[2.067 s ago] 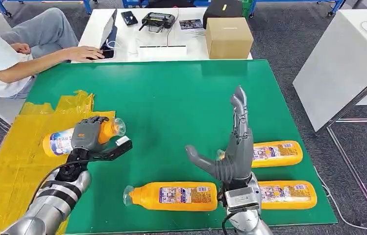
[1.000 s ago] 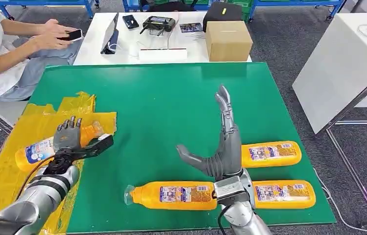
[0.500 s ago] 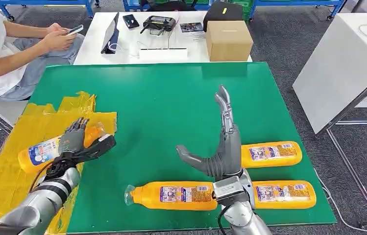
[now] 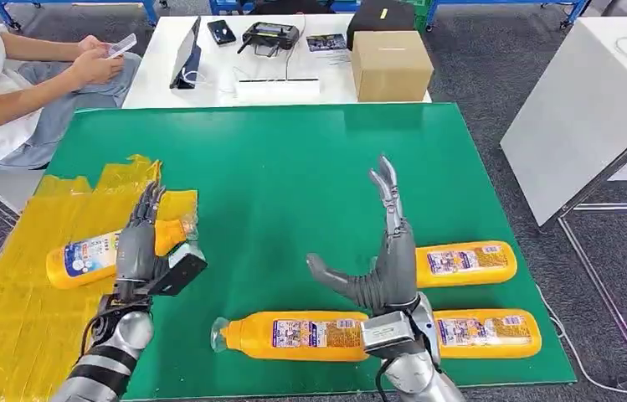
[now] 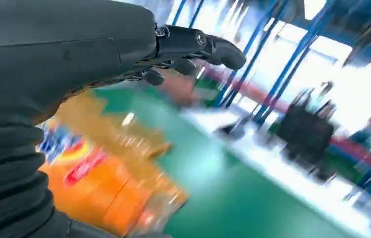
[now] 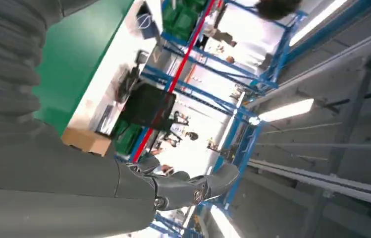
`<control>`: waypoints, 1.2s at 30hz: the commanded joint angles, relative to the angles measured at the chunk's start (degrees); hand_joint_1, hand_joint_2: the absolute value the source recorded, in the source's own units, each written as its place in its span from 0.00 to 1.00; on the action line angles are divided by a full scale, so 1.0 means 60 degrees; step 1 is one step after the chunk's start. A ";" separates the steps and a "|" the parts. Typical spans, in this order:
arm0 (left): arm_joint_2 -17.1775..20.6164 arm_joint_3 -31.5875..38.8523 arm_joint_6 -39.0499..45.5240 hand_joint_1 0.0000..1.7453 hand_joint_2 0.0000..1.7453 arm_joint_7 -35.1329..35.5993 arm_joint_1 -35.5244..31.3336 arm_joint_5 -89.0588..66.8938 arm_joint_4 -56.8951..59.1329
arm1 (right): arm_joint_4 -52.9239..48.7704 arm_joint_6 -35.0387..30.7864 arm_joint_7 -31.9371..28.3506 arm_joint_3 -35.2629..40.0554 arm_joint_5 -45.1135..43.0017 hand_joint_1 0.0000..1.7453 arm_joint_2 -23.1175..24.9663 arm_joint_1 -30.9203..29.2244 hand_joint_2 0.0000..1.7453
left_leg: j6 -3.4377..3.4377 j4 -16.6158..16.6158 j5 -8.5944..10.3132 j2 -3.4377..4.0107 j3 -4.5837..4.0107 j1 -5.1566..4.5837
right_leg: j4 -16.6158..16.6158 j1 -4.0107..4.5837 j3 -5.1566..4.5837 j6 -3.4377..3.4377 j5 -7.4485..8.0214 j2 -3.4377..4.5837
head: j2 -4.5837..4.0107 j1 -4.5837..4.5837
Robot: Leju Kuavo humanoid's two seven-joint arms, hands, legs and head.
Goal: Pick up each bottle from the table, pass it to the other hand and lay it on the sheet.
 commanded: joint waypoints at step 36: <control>-0.0373 -0.0904 -0.2360 0.00 1.00 -0.1035 0.1324 0.4193 -0.3440 | 0.2098 0.3382 0.1660 0.2363 0.3634 0.00 -0.2461 -0.0685 1.00 | 0.0002 -0.0015 -0.0008 -0.0004 0.0027 0.0006 | -0.0028 0.0005 0.0039 -0.0005 0.0000 0.0000 | 0.0000 0.0003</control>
